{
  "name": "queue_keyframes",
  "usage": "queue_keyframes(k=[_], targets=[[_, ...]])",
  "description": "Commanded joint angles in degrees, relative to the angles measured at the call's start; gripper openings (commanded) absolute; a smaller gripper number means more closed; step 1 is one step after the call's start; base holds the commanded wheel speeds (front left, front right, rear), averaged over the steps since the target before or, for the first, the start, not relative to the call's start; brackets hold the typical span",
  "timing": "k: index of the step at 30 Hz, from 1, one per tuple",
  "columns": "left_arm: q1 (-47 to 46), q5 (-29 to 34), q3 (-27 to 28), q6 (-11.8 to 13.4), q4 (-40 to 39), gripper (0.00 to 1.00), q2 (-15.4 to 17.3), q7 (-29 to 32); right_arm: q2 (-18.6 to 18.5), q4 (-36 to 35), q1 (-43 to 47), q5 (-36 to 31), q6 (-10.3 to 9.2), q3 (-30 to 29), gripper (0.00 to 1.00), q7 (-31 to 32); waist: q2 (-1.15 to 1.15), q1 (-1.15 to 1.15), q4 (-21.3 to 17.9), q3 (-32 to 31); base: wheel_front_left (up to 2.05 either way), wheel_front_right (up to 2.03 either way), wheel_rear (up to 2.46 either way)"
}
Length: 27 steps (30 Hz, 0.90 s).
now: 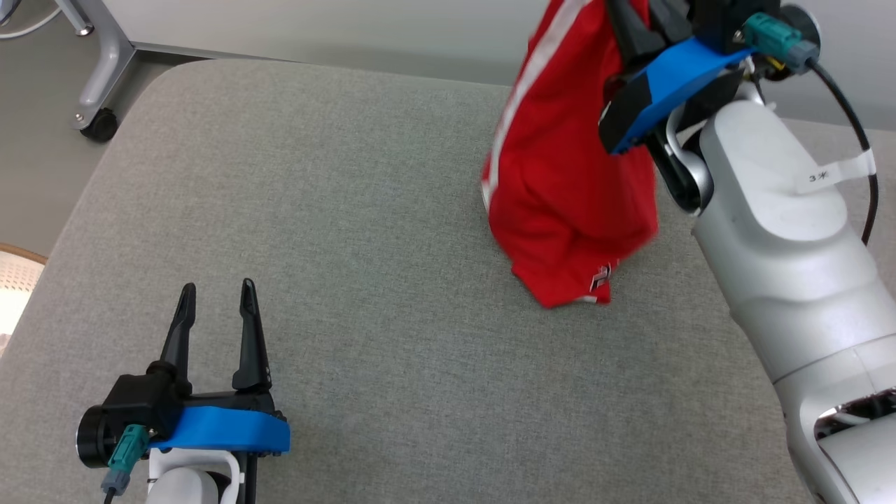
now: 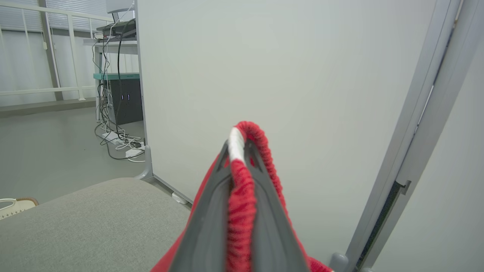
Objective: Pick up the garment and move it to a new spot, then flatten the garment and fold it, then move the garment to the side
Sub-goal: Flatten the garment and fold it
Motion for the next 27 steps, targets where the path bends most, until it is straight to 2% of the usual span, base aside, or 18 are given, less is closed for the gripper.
queue_keyframes(k=[1, 5, 10, 16, 23, 27], targets=[[-0.50, -0.38, 0.12, 0.34, -0.12, 1.00, -0.12, -0.24, 0.72, 0.42, -1.73, -0.24, 0.02, -0.49, 0.00, -0.75, 0.00, -0.01, -0.17, -0.15, 0.00, 0.00, 0.00], [0.26, -0.35, 0.55, 0.57, -0.17, 1.00, -0.13, -0.24, 1.64, 0.63, -0.46, -0.35, 0.02, 0.37, 0.00, -1.19, 0.00, -0.01, -1.12, -0.96, 0.00, 0.00, 0.00], [1.09, -0.46, 0.54, 0.70, -0.21, 1.00, -0.11, -0.24, 1.79, -5.29, 8.90, 1.12, 0.02, 3.87, 0.00, -1.23, 0.00, -0.01, -3.48, -2.33, 0.00, 0.00, 0.00], [2.54, -0.80, 0.41, 0.82, -0.17, 1.00, -0.12, -0.24, -1.29, -14.09, 24.41, 3.58, 0.02, 7.56, 0.00, -1.23, 0.00, -0.01, -6.89, -3.97, 0.00, 0.00, 0.00], [3.76, -0.35, 0.46, 0.74, 0.27, 1.00, -0.09, -0.24, -5.09, -22.23, 42.32, 5.81, 0.02, 8.50, 0.00, -1.22, 0.00, -0.01, -10.38, -6.08, 0.00, 0.00, 0.00], [4.23, -0.15, 0.35, 0.63, 0.36, 1.00, -0.09, -0.24, -6.28, -25.18, 50.44, 6.76, 0.02, 6.81, 0.00, -1.22, 0.00, -0.01, -12.10, -6.62, 0.00, 0.00, 0.00]])
